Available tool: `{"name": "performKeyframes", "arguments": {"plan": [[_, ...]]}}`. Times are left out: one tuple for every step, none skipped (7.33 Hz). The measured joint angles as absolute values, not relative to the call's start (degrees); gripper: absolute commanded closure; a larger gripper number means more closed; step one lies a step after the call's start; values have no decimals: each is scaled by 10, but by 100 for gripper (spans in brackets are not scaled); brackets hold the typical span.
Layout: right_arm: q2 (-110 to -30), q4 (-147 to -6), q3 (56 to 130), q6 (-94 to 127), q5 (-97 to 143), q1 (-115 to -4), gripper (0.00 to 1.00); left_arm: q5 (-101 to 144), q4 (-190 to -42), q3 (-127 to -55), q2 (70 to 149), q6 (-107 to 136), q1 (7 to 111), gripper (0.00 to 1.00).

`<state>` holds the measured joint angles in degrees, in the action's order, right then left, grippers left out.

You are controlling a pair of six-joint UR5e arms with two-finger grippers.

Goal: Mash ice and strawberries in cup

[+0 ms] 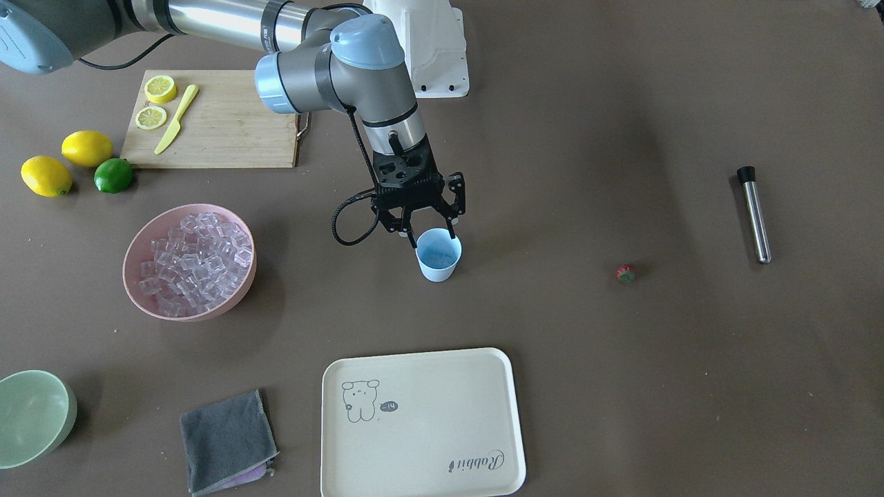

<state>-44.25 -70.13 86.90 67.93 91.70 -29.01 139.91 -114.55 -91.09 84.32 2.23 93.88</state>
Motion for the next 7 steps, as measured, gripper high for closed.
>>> {"name": "performKeyframes", "arguments": {"plan": [[-457, -704, 873, 663, 935, -306, 2, 1398, -1143, -910, 850, 23, 937, 2], [-481, -706, 886, 629, 975, -337, 2, 1397, -1140, -909, 860, 31, 934, 2], [-518, -709, 910, 584, 1028, -381, 2, 1396, -1141, -910, 867, 53, 926, 2], [-564, -710, 935, 530, 1085, -433, 2, 1394, -1145, -913, 875, 80, 911, 2], [-613, -710, 956, 479, 1140, -488, 2, 1393, -1148, -917, 889, 107, 893, 2], [-664, -710, 967, 419, 1193, -548, 2, 1387, -1149, -923, 908, 140, 870, 2], [-714, -710, 970, 342, 1239, -611, 2, 1375, -1150, -928, 927, 171, 849, 2]]}}
